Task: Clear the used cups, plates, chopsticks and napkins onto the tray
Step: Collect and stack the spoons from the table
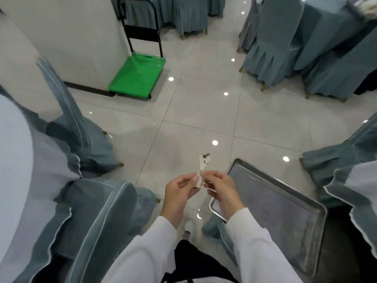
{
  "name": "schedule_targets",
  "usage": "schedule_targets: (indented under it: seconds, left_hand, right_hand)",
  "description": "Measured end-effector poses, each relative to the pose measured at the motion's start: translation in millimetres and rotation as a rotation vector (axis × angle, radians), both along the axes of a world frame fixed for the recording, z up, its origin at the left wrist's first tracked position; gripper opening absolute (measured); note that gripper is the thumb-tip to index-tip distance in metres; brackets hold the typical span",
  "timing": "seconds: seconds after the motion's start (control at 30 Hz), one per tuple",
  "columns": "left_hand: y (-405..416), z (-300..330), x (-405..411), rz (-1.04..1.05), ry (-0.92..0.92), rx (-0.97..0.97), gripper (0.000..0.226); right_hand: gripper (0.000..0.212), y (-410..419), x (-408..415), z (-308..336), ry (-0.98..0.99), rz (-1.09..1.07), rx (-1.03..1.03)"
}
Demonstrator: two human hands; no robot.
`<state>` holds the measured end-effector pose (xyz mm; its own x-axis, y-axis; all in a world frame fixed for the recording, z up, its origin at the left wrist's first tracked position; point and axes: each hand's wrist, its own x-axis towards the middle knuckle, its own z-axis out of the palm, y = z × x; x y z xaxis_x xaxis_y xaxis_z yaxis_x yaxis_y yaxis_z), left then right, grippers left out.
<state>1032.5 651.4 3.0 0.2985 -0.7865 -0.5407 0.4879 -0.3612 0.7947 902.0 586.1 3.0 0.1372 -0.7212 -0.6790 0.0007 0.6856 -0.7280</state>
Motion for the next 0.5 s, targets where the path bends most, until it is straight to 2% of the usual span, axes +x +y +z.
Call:
schedule_targets:
  seconds: [0.13,0.23,0.43,0.5]
  left_hand:
    - [-54,2,8,-0.078,0.182,0.017,0.018]
    - [-87,2,5,-0.173,0.323,0.063,0.019]
    - [-144,-6,-6,-0.388,0.352,0.162,0.021]
    - [-165,-10,-11,-0.476,0.306,0.161,0.017]
  right_hand:
    - [0.007,-38,4,1,-0.047,-0.088,0.012]
    - [0.021,-56,-4,0,-0.149,-0.200,0.037]
    - [0.019,-82,-23,-6,-0.244,-0.381,0.051]
    - [0.019,-95,-28,-10,-0.233,-0.451,0.045]
